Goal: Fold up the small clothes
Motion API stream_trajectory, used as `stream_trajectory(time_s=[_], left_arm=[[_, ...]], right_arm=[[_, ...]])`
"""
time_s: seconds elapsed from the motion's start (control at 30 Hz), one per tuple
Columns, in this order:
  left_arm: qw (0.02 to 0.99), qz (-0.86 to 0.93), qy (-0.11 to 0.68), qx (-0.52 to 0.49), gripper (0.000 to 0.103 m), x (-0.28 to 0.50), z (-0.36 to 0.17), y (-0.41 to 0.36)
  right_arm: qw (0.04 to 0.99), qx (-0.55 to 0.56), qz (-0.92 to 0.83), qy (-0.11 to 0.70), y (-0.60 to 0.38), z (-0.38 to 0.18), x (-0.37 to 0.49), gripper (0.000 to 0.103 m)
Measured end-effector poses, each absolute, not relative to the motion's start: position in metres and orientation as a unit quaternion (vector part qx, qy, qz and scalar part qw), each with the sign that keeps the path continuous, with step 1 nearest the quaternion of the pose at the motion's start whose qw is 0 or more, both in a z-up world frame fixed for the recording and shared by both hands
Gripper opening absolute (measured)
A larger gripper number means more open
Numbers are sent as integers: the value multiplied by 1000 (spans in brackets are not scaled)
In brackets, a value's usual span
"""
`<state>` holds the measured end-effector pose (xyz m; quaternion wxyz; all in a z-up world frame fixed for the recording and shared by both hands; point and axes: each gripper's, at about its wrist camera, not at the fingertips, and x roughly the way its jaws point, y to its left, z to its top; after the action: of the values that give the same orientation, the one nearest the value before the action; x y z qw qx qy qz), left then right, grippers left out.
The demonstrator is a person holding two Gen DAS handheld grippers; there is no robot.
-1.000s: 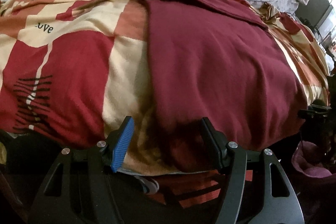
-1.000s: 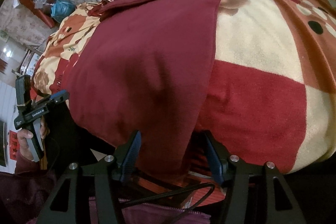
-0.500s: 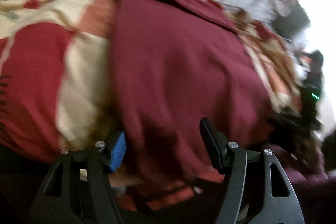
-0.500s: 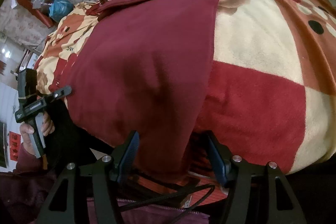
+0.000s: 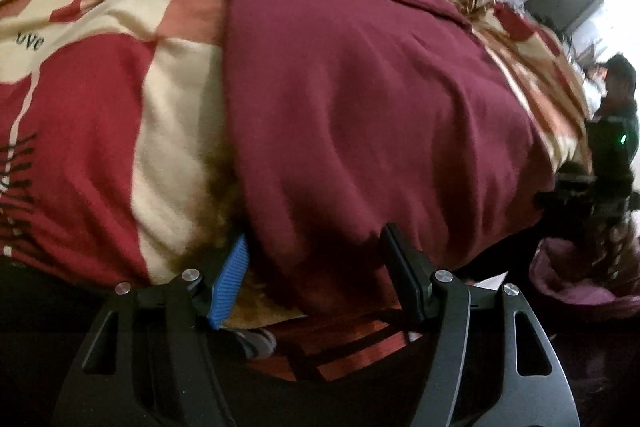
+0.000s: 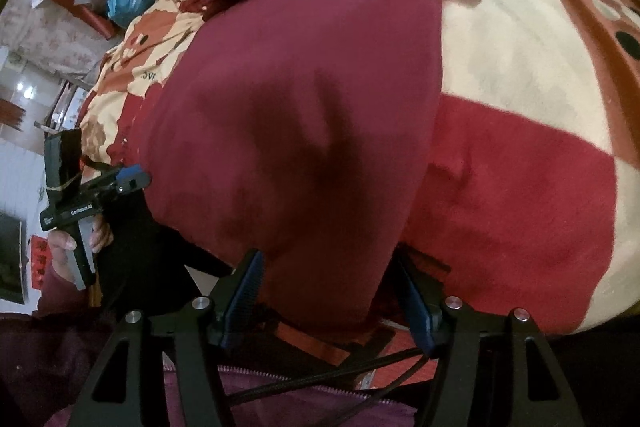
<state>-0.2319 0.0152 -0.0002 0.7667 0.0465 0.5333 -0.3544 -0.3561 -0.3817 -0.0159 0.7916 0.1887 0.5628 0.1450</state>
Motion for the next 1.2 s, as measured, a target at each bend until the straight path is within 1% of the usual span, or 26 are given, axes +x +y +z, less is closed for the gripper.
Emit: stream_trajectory(time_s=[0.03,0.07,0.1,0.13,0.17,0.2,0.3,0.33,0.37,0.4,0.47,0.5,0.53,0.57,0.6,0.63,0.67,0.7,0.8,0.9,1.0,1.1,1.2], left_arm=[[767,-356,531,56,65,-235,0,12],[766,-360,529,61,65,-237,0,10],[764,-364,528,61,65,-239,1,9],[761,-369,531,56,65,-241,1,9],[758,-373,532,51,63,-240,0,8],[756,-378,533,46,60,-241,0,8],[757,-376,533,42,60,-239,-2,4],[757,-367,539,43,60,-236,-6,3],[757,-364,541,43,60,-237,-8,1],[757,-364,540,44,60,-237,-8,1],[758,-366,536,56,60,-240,-7,-2],[759,-368,534,58,58,-241,-7,-2],[759,-368,533,57,52,-241,-7,-3],[762,-363,534,53,32,-240,-7,-1],[763,-358,537,43,19,-236,-8,3],[759,-360,542,25,18,-233,-8,7],[754,-364,547,7,13,-230,-7,11],[752,-367,548,-1,13,-229,-5,12],[750,-380,540,-27,12,-227,13,20],[757,-393,519,-60,11,-215,40,25],[771,-399,487,-93,11,-189,70,24],[789,-392,460,-110,11,-149,94,11],[803,-384,441,-115,11,-109,103,-1]], right_arm=[[791,190,148,562,-381,-17,-357,63],[791,191,152,561,-380,-17,-358,59],[790,188,158,562,-378,-17,-358,52],[791,181,163,562,-375,-16,-359,48],[792,169,169,561,-371,-13,-358,40],[794,162,176,559,-369,-11,-358,38],[796,176,198,544,-371,-4,-358,38],[800,178,192,541,-373,-5,-357,39],[803,177,174,542,-376,-10,-354,52],[798,186,163,550,-378,-16,-352,59],[788,207,166,556,-382,-21,-351,59],[791,206,166,551,-383,-18,-352,57],[796,203,166,546,-383,-14,-353,56],[799,201,164,543,-384,-12,-353,50],[801,201,162,540,-385,-11,-354,40],[801,204,161,540,-385,-11,-353,35],[797,214,159,542,-384,-13,-352,26],[793,221,160,544,-383,-16,-352,22],[792,220,177,541,-379,-9,-349,17],[798,270,214,494,-391,19,-340,15],[818,293,221,442,-406,49,-318,15],[841,301,211,397,-423,72,-285,13],[851,324,192,367,-442,83,-246,13]])
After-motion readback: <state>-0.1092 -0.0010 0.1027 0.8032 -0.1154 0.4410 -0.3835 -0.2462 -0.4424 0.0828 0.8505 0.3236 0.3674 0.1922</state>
